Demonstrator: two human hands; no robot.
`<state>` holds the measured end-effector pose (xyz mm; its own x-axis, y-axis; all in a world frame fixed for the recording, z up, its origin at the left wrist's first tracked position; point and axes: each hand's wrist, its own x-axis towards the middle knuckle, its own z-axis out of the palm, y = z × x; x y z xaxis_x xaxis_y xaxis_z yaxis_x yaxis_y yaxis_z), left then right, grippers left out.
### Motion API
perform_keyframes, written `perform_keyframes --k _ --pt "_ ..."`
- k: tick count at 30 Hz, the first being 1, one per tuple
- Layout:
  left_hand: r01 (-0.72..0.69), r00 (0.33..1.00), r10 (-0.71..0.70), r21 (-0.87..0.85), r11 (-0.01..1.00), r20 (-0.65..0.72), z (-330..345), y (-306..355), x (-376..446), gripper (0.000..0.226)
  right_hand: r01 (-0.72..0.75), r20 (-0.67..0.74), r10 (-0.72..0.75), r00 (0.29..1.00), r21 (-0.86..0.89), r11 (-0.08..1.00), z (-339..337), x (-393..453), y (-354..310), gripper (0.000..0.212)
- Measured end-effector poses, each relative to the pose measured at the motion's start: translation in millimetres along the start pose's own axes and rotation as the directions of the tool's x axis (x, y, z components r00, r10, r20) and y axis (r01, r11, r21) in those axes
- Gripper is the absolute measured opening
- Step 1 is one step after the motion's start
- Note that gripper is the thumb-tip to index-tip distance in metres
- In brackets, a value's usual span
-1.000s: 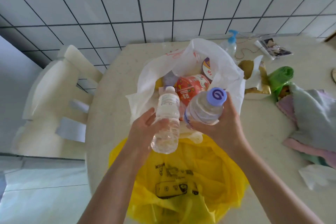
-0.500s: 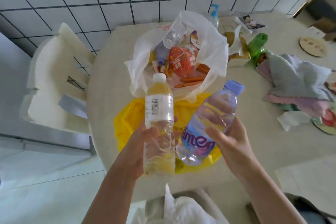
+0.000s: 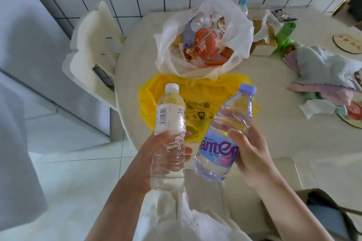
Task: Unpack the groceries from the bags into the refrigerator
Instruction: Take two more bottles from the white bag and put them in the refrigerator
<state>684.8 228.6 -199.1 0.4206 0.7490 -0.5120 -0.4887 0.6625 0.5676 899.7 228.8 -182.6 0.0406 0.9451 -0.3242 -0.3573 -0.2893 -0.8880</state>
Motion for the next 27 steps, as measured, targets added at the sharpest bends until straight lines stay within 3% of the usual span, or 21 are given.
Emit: perform_keyframes --k 4,11,16,21,24,27 --pt "-0.057 0.995 0.054 -0.029 0.998 -0.082 3.3 -50.0 -50.2 0.077 -0.038 0.114 0.039 0.993 -0.006 0.999 -9.8 -45.2 15.4 0.076" --pt "-0.166 0.935 0.131 -0.082 0.983 -0.329 -3.3 -127.8 -151.2 0.089 -0.082 0.294 0.119 0.948 -0.133 0.988 -1.1 -123.4 41.9 0.093" --pt "-0.274 0.826 0.253 0.033 0.961 -0.504 -15.9 -166.1 -214.5 0.071 -0.053 0.434 0.177 0.883 -0.283 0.958 23.5 -161.8 63.6 0.052" --pt "-0.362 0.688 0.356 0.126 0.924 -0.632 -39.2 -195.5 -276.0 0.069 -0.076 0.511 0.282 0.812 -0.385 0.920 64.5 -197.7 94.6 0.063" --pt "-0.392 0.619 0.350 0.109 0.913 -0.703 -61.5 -207.3 -317.3 0.074 -0.145 0.547 0.374 0.749 -0.416 0.898 92.9 -219.3 120.6 0.058" --pt "-0.388 0.543 0.339 0.128 0.913 -0.768 -90.1 -216.8 -362.6 0.077 -0.180 0.561 0.447 0.697 -0.467 0.866 129.5 -247.0 149.5 0.068"
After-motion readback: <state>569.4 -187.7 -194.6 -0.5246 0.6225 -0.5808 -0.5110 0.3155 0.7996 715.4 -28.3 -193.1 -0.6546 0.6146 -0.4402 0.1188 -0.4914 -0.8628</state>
